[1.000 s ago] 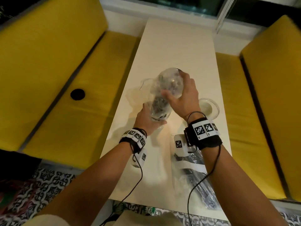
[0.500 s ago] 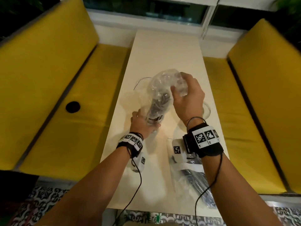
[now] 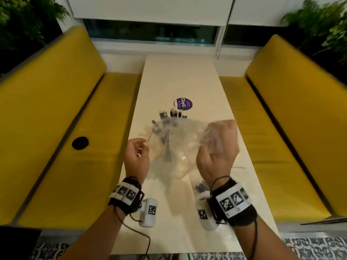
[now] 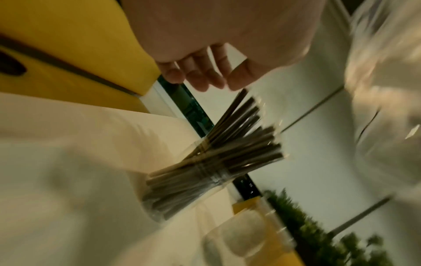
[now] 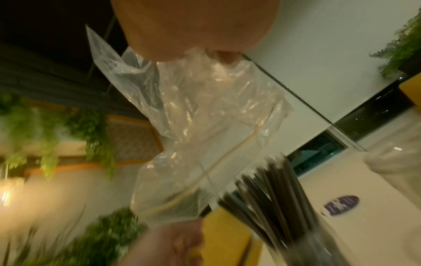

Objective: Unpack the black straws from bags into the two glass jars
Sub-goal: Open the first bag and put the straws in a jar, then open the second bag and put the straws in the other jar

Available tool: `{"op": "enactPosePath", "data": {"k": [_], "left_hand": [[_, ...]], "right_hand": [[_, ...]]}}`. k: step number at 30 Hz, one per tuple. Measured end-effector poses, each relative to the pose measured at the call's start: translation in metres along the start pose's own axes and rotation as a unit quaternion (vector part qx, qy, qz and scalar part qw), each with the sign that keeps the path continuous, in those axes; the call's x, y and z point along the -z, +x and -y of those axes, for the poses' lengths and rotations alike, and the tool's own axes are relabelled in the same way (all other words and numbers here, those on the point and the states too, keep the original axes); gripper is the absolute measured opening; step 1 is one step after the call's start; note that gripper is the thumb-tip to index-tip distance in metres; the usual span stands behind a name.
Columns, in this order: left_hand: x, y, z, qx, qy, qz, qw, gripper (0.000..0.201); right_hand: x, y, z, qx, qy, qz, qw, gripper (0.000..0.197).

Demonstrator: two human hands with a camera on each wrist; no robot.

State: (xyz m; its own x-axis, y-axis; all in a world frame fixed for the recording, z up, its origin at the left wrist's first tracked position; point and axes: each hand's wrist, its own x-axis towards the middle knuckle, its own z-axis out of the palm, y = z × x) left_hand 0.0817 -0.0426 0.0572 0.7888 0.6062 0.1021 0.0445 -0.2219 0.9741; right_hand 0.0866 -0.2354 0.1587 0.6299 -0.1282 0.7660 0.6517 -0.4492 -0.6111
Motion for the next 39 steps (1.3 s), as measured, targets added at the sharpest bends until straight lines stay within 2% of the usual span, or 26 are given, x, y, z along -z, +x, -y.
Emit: {"op": "enactPosePath", "data": {"k": [1,3,5,7,9,10,11,12,13,14,16,17,19,21,23,24,26,28,29,31,33,36,39], "left_hand": [[0.009,-0.007,-0.008,-0.006,-0.057,0.006,0.998,0.015],[0.023,-0.024,-0.016,-0.015,-0.104,0.069,0.992,0.015],[0.026,-0.043,-0.005,-0.013,-0.063,0.170,0.983,0.015],[0.022,-0.057,0.028,0.026,0.032,0.239,0.970,0.021],[0.017,-0.065,0.064,0.044,0.130,0.279,0.950,0.028],[0.015,-0.068,0.078,0.042,0.173,0.289,0.941,0.031],[0.014,-0.070,0.088,0.031,0.207,0.291,0.934,0.033],[0.013,-0.072,0.096,0.013,0.229,0.288,0.930,0.034],[0.012,-0.073,0.101,-0.006,0.242,0.285,0.928,0.034],[0.012,-0.072,0.103,-0.020,0.250,0.284,0.926,0.035],[0.010,-0.069,0.104,-0.024,0.263,0.293,0.919,0.035],[0.009,-0.066,0.103,-0.017,0.277,0.300,0.913,0.033],[0.007,-0.061,0.100,-0.017,0.307,0.300,0.903,0.029],[0.004,-0.062,0.094,-0.039,0.313,0.244,0.917,0.026],[0.001,-0.066,0.087,-0.093,0.305,0.173,0.932,0.024],[-0.001,-0.067,0.086,-0.121,0.303,0.172,0.929,0.026],[-0.004,-0.070,0.091,-0.138,0.312,0.238,0.909,0.031],[-0.004,-0.071,0.101,-0.109,0.337,0.307,0.883,0.039],[-0.003,-0.069,0.106,-0.102,0.349,0.320,0.875,0.042],[-0.002,-0.067,0.109,-0.112,0.380,0.316,0.862,0.042],[-0.004,-0.063,0.102,-0.124,0.416,0.285,0.855,0.041],[-0.008,-0.058,0.082,-0.130,0.384,0.216,0.888,0.035],[-0.012,-0.055,0.059,-0.160,0.342,0.154,0.913,0.030]], "right_hand": [[0.000,-0.019,-0.004,0.006,0.000,0.026,1.000,0.025],[-0.004,-0.061,-0.015,-0.006,-0.010,0.110,0.994,0.025],[-0.009,-0.105,-0.031,-0.052,-0.037,0.223,0.973,0.031],[-0.015,-0.141,-0.049,-0.091,-0.084,0.361,0.924,0.044],[-0.018,-0.164,-0.061,-0.134,-0.123,0.493,0.851,0.071],[-0.020,-0.170,-0.063,-0.165,-0.135,0.538,0.815,0.082],[-0.021,-0.173,-0.063,-0.196,-0.142,0.553,0.798,0.086],[-0.021,-0.175,-0.063,-0.216,-0.148,0.538,0.801,0.082],[-0.022,-0.175,-0.063,-0.212,-0.162,0.497,0.825,0.072],[-0.024,-0.175,-0.064,-0.187,-0.186,0.448,0.854,0.059],[-0.029,-0.177,-0.070,-0.133,-0.219,0.396,0.882,0.036],[-0.032,-0.179,-0.075,-0.127,-0.218,0.402,0.880,0.030],[-0.039,-0.187,-0.080,-0.159,-0.208,0.467,0.845,0.032],[-0.043,-0.192,-0.084,-0.206,-0.202,0.502,0.815,0.035],[-0.046,-0.191,-0.084,-0.235,-0.205,0.502,0.807,0.035],[-0.048,-0.190,-0.084,-0.246,-0.197,0.504,0.804,0.036],[-0.046,-0.183,-0.082,-0.274,-0.168,0.509,0.798,0.039],[-0.039,-0.174,-0.080,-0.294,-0.148,0.473,0.817,0.035],[-0.034,-0.169,-0.080,-0.306,-0.136,0.438,0.834,0.032],[-0.021,-0.159,-0.081,-0.321,-0.119,0.370,0.864,0.025],[-0.009,-0.146,-0.089,-0.332,-0.114,0.315,0.882,0.024],[0.010,-0.118,-0.111,-0.368,-0.121,0.265,0.883,0.024],[0.023,-0.093,-0.146,-0.344,-0.211,0.300,0.864,0.025]]}}
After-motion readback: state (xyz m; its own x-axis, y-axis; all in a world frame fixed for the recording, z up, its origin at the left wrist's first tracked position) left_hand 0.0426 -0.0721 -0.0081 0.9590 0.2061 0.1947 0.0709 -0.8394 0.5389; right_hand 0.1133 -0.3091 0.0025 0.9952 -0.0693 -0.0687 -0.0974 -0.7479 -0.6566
